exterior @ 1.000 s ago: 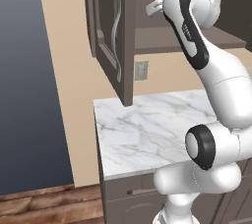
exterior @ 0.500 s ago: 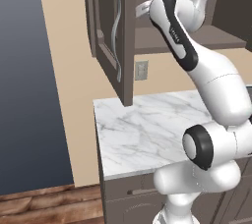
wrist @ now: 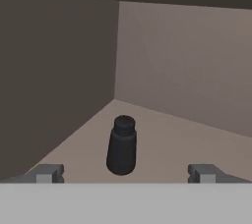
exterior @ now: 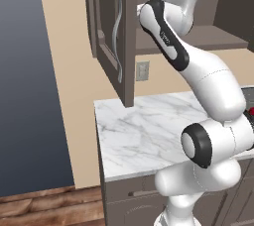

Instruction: Collect the turmeric, ketchup, and shaker from the cabinet and place them next to the stove.

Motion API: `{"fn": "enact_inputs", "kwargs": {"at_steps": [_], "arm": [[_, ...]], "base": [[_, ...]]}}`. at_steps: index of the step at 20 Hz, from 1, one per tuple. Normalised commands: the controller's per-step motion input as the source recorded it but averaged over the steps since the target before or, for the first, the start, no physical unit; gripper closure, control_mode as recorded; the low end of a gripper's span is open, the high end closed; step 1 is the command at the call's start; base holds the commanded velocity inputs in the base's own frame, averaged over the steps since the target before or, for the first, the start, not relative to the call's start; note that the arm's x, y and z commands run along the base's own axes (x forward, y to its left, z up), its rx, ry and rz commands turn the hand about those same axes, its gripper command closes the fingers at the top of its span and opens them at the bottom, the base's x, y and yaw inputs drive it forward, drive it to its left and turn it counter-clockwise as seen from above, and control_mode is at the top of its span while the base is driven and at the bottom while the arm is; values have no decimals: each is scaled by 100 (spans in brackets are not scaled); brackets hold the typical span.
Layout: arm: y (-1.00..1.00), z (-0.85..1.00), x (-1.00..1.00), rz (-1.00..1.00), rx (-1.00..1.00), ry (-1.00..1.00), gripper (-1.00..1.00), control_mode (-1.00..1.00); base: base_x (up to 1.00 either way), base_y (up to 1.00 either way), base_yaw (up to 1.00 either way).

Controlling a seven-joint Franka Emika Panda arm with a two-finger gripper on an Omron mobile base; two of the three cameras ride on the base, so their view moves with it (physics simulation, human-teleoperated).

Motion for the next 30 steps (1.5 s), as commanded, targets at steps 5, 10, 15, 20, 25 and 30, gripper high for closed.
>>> {"fn": "enact_inputs", "kwargs": {"at_steps": [5, 10, 15, 20, 25, 30], "arm": [[2, -17, 23, 2, 0, 0, -100, -100], [0, -18, 24, 2, 0, 2, -100, -100], [7, -11, 14, 1, 0, 0, -100, -100], [17, -4, 9, 1, 0, 1, -100, -100], [10, -7, 19, 2, 0, 3, -100, -100], [7, -12, 18, 1, 1, 2, -100, -100]], "base": [[0, 0, 0], [0, 0, 0], [0, 0, 0], [0, 0, 0], [0, 0, 0], [0, 0, 0]]}}
